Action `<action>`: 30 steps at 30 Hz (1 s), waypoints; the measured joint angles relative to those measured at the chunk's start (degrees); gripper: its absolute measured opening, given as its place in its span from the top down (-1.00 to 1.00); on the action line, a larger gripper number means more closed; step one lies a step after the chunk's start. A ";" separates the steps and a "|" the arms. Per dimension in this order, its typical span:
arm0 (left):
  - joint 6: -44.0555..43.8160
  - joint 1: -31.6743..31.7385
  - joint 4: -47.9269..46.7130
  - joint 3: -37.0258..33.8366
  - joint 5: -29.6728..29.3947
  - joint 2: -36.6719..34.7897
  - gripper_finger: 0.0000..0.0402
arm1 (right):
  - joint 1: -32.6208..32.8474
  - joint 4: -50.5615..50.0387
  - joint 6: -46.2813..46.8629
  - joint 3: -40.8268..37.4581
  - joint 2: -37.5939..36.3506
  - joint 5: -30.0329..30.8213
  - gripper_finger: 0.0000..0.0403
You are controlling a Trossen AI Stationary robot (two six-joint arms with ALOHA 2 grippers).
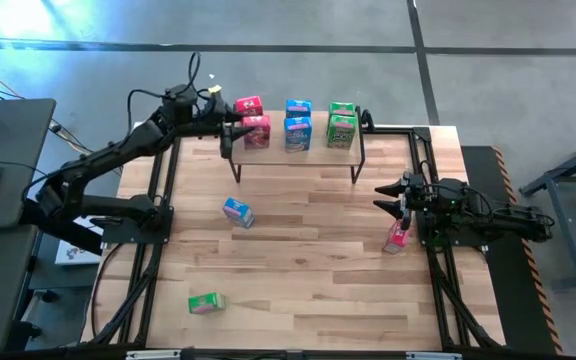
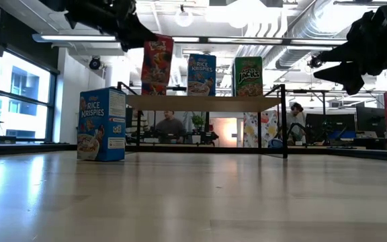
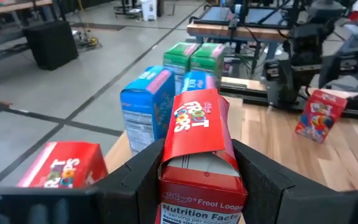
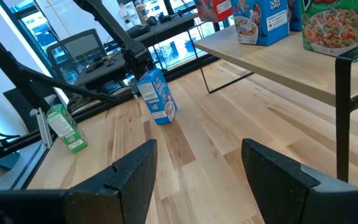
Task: Stack cereal on shelf
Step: Put the red cereal box on the shelf aligned with the other red cereal box
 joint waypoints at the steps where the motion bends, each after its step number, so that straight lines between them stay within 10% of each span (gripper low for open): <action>1: -0.49 0.20 0.07 0.00 0.00 0.29 0.20 | -0.01 0.01 0.00 0.00 0.00 0.00 -0.13; 30: -0.30 5.37 -1.08 0.00 -0.02 4.88 0.20 | -0.02 0.00 0.00 0.02 0.00 0.00 -0.13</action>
